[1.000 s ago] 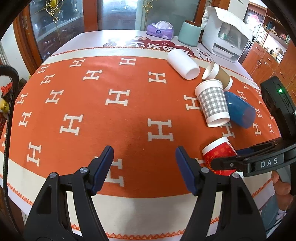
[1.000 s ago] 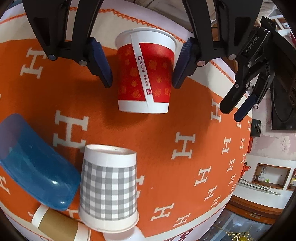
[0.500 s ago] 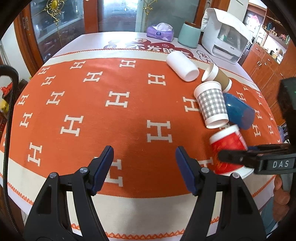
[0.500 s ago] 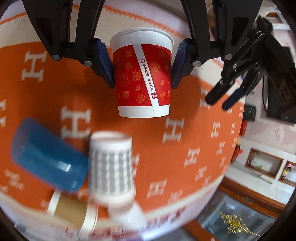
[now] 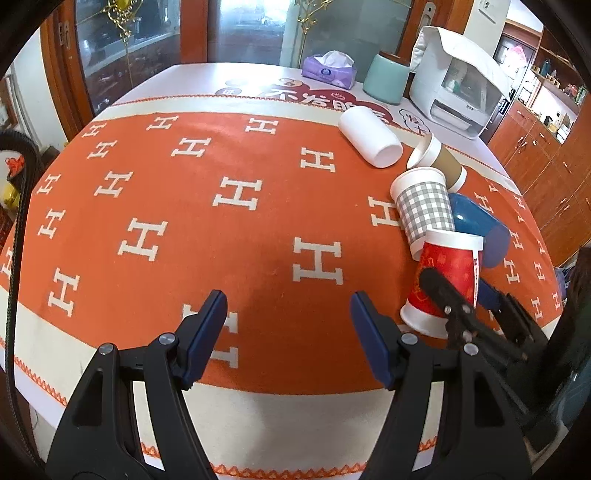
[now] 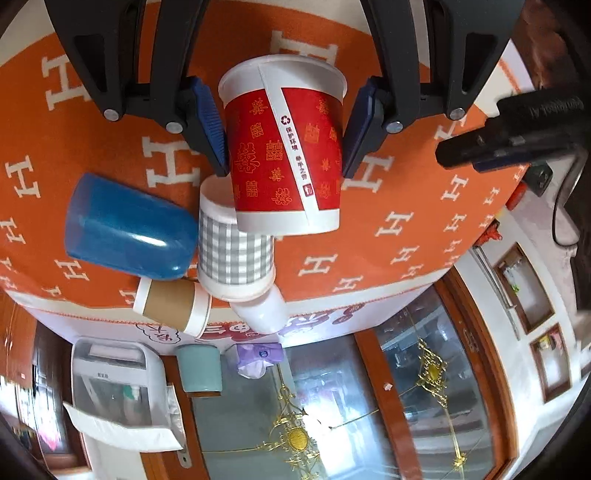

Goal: Flip cup upside down

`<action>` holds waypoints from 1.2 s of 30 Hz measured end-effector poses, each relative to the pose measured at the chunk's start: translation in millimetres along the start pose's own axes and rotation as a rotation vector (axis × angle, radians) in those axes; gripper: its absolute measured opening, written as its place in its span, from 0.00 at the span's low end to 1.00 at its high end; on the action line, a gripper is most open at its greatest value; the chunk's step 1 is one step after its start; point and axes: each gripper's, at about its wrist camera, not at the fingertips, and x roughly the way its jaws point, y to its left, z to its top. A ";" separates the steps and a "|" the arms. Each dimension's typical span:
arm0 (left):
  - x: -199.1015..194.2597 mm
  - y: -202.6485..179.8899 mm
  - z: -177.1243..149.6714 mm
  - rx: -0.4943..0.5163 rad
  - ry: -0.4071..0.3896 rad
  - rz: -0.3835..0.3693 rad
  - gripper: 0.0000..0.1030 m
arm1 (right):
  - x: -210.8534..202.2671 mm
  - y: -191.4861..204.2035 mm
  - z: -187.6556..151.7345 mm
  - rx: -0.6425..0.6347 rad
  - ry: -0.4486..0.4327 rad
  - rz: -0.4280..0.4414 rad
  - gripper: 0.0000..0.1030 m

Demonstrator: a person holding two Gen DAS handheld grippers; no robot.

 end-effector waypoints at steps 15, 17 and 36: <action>-18.7 -17.7 -5.4 0.053 -0.075 -0.031 0.65 | -25.4 13.0 -42.4 -0.121 0.045 0.002 0.89; -20.6 -20.2 -6.0 0.062 -0.079 -0.028 0.65 | -35.7 16.9 -42.4 -0.137 0.021 0.008 0.89; -32.8 -27.3 -13.8 0.073 -0.038 0.000 0.65 | -106.6 7.9 -26.5 -0.141 0.138 -0.129 0.89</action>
